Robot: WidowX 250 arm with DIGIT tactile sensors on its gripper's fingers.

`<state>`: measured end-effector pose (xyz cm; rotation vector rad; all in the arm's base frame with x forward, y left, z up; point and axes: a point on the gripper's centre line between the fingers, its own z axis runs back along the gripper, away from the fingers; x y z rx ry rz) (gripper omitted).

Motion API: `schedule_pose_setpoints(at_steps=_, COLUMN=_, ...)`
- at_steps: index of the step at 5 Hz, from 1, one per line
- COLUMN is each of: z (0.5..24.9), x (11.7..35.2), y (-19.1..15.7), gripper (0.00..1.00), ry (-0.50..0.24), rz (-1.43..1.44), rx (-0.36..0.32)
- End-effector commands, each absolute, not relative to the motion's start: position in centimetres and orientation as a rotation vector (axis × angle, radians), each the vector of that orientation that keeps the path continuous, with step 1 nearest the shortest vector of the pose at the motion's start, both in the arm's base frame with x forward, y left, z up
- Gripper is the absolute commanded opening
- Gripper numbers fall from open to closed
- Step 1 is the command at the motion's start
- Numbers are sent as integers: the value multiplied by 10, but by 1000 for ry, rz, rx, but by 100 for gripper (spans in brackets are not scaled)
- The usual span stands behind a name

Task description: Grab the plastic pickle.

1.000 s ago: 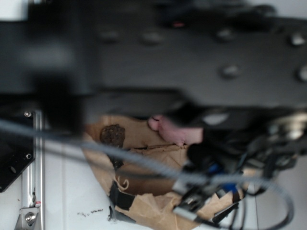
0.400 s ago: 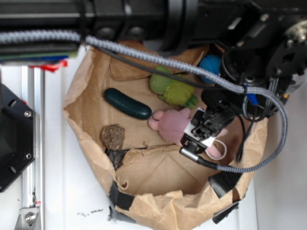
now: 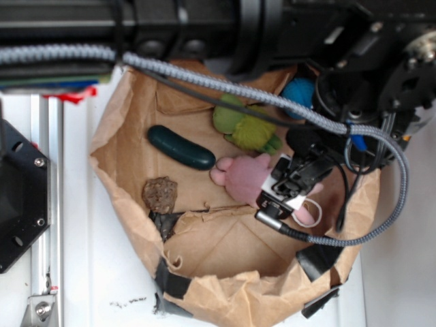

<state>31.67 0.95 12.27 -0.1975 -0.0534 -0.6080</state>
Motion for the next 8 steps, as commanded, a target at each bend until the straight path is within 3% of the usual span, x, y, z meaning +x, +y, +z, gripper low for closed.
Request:
schedule_pose_setpoints(at_steps=1, z=136, x=250, y=16, gripper=100, ry=-163, rz=-636, rx=-158)
schedule_pose_setpoints(at_steps=2, z=128, x=240, y=21, gripper=100, ry=-177, rz=-632, rx=-142)
schedule_pose_setpoints(at_steps=3, z=113, x=252, y=30, gripper=100, ry=-153, rz=-584, rx=-98)
schedule_pose_setpoints(at_steps=7, z=113, x=252, y=30, gripper=100, ry=-153, rz=-584, rx=-98)
schedule_pose_setpoints(at_steps=8, z=95, x=236, y=32, gripper=100, ry=-216, rz=-577, rx=-162)
